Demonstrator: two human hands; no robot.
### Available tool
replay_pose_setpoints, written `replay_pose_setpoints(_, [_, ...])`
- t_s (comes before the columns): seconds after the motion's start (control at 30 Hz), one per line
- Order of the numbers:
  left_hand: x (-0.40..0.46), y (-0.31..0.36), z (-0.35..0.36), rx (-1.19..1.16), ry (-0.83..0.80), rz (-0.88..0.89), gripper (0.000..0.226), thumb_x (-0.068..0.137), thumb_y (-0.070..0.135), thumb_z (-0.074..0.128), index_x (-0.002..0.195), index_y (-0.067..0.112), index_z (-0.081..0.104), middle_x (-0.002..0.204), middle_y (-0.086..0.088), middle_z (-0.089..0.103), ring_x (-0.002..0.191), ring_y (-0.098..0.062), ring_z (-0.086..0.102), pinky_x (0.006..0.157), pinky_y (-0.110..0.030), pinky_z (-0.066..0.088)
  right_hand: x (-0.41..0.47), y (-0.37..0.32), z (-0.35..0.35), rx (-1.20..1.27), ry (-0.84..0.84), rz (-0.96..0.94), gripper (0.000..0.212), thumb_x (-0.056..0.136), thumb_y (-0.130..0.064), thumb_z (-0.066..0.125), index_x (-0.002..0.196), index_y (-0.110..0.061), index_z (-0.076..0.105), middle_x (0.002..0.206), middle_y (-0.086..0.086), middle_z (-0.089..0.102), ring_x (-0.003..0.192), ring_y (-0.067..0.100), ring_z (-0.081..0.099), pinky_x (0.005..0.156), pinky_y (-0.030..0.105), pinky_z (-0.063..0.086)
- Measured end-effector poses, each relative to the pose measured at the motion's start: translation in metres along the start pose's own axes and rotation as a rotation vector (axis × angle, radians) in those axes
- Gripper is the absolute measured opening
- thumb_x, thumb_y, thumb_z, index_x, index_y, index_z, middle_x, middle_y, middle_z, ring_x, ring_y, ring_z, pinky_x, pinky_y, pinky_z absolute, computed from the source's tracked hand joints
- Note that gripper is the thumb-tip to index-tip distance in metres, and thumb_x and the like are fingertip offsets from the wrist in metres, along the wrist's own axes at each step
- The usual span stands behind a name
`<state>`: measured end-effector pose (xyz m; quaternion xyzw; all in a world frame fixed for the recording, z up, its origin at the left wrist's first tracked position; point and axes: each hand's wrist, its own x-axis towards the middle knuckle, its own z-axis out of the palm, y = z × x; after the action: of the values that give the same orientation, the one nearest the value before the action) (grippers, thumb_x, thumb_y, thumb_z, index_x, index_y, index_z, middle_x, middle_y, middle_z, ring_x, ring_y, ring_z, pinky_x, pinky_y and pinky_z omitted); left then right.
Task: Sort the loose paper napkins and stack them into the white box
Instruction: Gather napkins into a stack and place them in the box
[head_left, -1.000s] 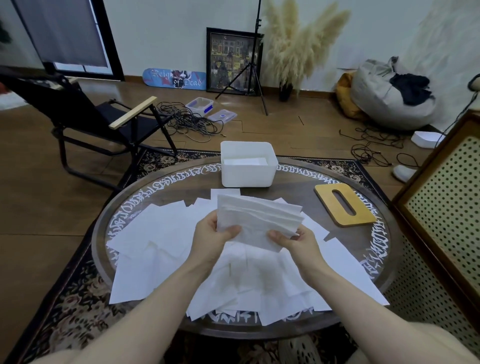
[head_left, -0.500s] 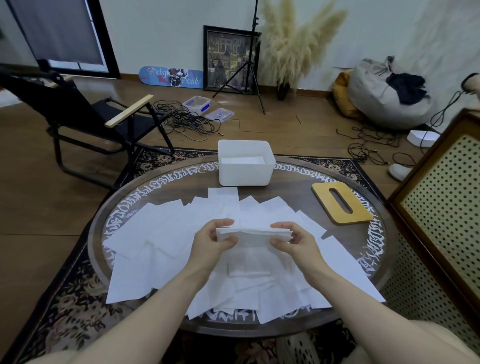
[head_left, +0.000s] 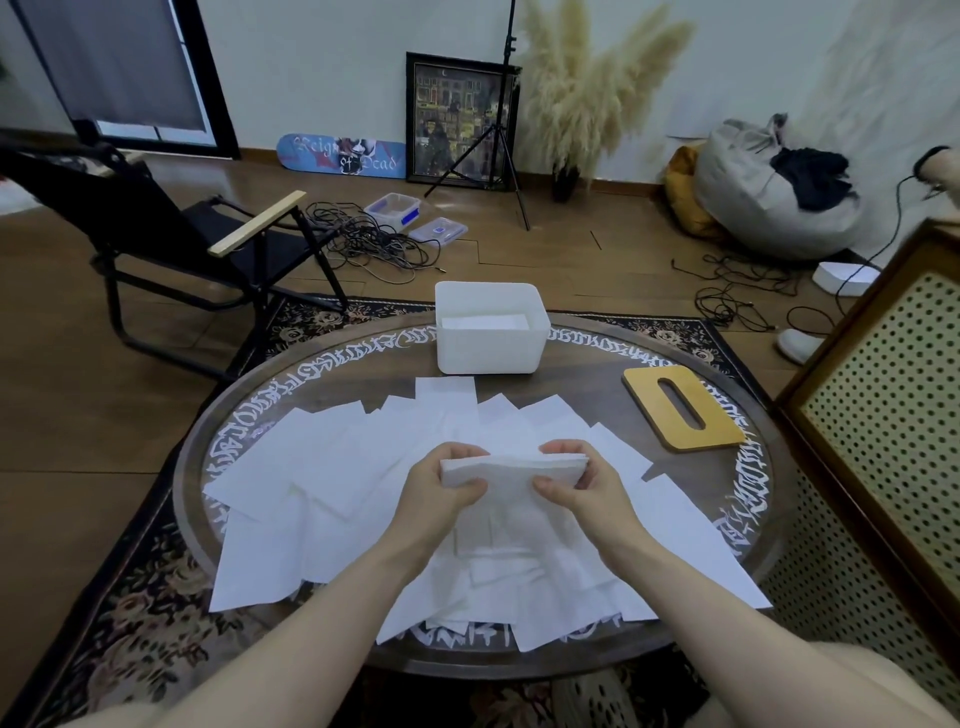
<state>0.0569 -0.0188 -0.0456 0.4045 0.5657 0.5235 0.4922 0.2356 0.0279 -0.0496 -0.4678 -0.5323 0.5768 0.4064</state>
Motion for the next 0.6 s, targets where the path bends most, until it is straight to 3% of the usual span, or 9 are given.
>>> replay_pose_setpoints(0.23, [0.0022,0.0054,0.0014,-0.046,0.040,0.020,0.024,0.084,-0.009,0.059,0.082,0.014,0.062,0.077,0.005,0.063,0.070,-0.009,0.056,0.059,-0.012,0.045,-0.0004,-0.0028,-0.0010,0.006,0.005,-0.023,0.024,0.084,0.006,0.065,0.098,-0.012,0.059,0.094,0.000,0.063,0.081,0.010,0.061,0.064,0.020,0.050])
replay_pose_setpoints(0.33, [0.0006,0.0036,-0.0006,-0.056,0.025,0.004,0.018,0.083,-0.005,0.063,0.088,0.012,0.064,0.081,0.003,0.064,0.068,-0.006,0.058,0.057,-0.013,0.046,-0.0003,-0.0021,-0.0029,-0.005,0.026,-0.009,0.026,0.082,0.005,0.068,0.098,-0.014,0.061,0.094,0.000,0.063,0.083,0.013,0.059,0.063,0.020,0.051])
replay_pose_setpoints(0.5, [0.0029,0.0046,0.0036,-0.074,0.139,0.022,0.013,0.088,0.025,0.066,0.095,0.015,0.070,0.100,0.010,0.068,0.094,-0.001,0.058,0.075,-0.016,0.041,-0.0012,-0.0023,-0.0003,-0.011,0.038,0.008,0.024,0.083,0.003,0.067,0.097,-0.016,0.064,0.093,0.001,0.070,0.087,0.014,0.064,0.069,0.025,0.055])
replay_pose_setpoints(0.6, [0.0043,0.0068,0.0073,-0.078,0.177,0.001,0.016,0.091,0.026,0.061,0.092,0.013,0.071,0.099,0.013,0.068,0.097,0.002,0.055,0.077,-0.016,0.038,-0.0018,-0.0033,0.0024,-0.012,0.046,0.010,0.023,0.083,0.003,0.067,0.095,-0.017,0.065,0.090,-0.001,0.071,0.085,0.013,0.066,0.072,0.027,0.056])
